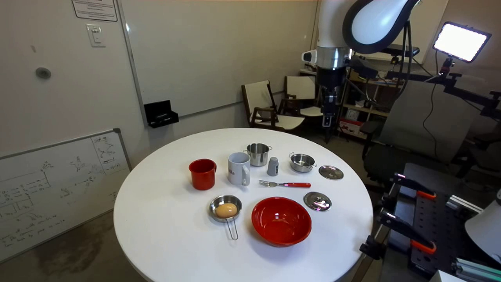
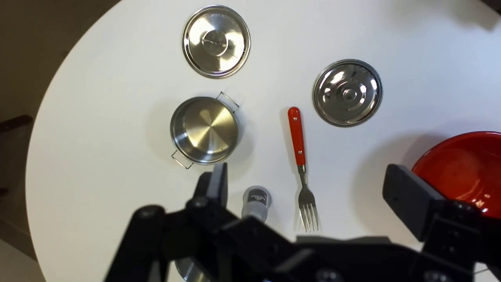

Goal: Move the salt shaker to the right side of the table

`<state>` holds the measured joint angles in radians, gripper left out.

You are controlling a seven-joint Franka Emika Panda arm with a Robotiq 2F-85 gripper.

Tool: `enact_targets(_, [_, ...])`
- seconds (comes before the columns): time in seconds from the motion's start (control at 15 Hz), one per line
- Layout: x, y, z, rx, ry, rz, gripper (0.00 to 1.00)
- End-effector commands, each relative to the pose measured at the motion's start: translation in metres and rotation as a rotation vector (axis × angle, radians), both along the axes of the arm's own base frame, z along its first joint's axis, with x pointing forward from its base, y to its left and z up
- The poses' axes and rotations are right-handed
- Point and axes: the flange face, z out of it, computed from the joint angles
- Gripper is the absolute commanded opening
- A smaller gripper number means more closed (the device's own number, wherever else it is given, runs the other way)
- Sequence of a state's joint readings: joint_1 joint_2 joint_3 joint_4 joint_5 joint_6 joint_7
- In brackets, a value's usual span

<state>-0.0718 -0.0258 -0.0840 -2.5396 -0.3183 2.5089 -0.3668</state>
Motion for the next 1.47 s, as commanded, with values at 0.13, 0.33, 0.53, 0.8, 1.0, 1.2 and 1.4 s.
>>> enact_targets(0.13, [0.019,0.001,-0.022,-0.031,0.015,-0.008,1.0])
enact_targets(0.33, [0.04,0.002,-0.047,0.001,0.005,-0.009,1.0])
enact_targets(0.53, [0.061,0.0,-0.072,0.018,-0.037,0.009,1.0])
enact_targets(0.8, [0.085,-0.005,-0.108,0.084,-0.121,0.006,1.0])
enact_targets(1.0, [0.104,0.005,-0.13,0.176,-0.149,0.027,1.0])
enact_targets(1.2, [0.123,0.016,-0.149,0.23,-0.137,0.063,1.0])
enact_targets(1.4, [0.138,0.017,-0.16,0.235,-0.123,0.081,1.0])
